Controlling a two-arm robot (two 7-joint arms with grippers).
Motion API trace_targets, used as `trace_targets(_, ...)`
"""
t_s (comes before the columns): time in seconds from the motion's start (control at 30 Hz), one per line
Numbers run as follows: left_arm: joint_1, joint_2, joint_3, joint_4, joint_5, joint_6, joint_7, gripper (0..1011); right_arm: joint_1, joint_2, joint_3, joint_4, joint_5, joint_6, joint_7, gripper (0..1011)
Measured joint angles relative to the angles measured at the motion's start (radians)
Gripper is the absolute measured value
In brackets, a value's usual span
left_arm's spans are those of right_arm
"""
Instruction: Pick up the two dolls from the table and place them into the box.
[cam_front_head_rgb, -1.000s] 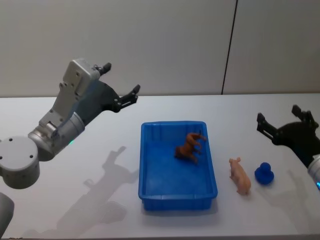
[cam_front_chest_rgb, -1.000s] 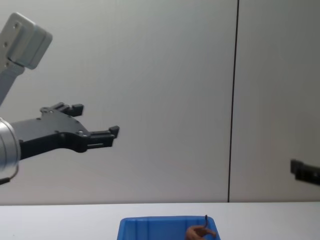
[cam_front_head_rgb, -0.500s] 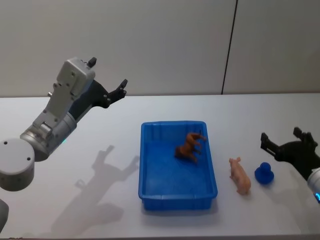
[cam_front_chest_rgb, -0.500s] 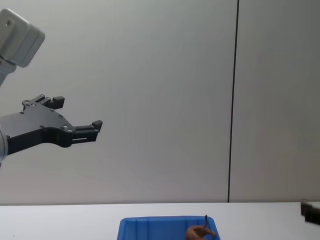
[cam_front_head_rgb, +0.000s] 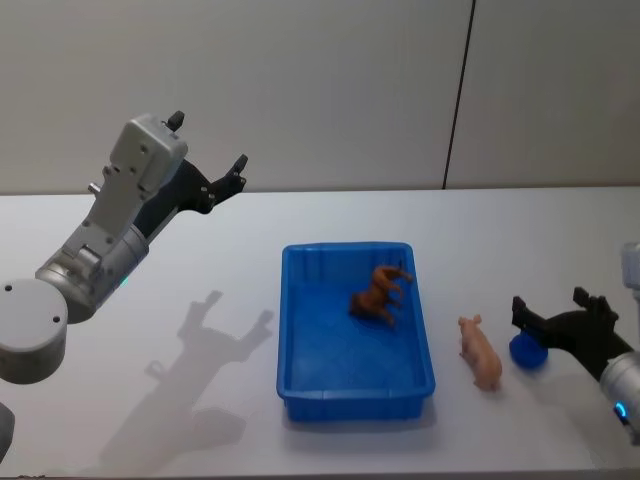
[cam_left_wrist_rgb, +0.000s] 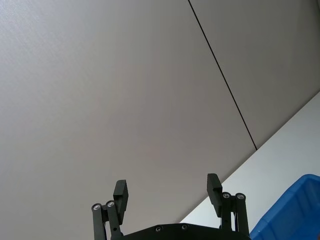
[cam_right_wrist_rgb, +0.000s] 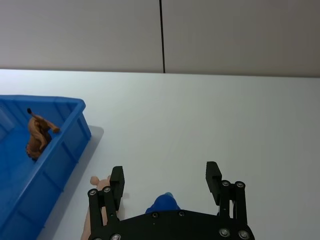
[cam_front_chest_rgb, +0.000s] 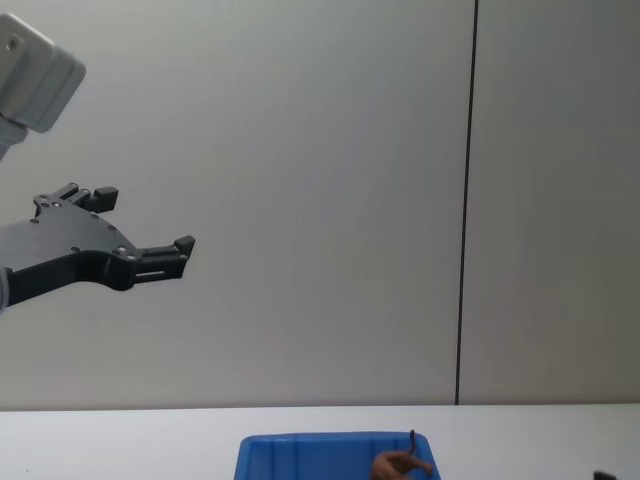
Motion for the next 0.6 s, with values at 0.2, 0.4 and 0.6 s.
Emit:
trace_targets(0.2, 0.001, 0.001, -0.001, -0.002, 0.003, 0.001, 0.005, 1001, 0.01, -0.009, -0.006, 0.039, -0.006, 0.002, 0.007, 1001)
trace_targets(0.4, 0.002, 0.001, -0.001, -0.003, 0.005, 0.001, 0.009, 1001, 0.019, -0.019, -0.011, 0.078, -0.013, -0.001, 0.011, 1001)
trace_targets(0.6, 0.002, 0.002, -0.001, -0.004, 0.005, 0.001, 0.011, 1001, 0.031, -0.028, -0.016, 0.116, -0.021, -0.01, 0.012, 1001)
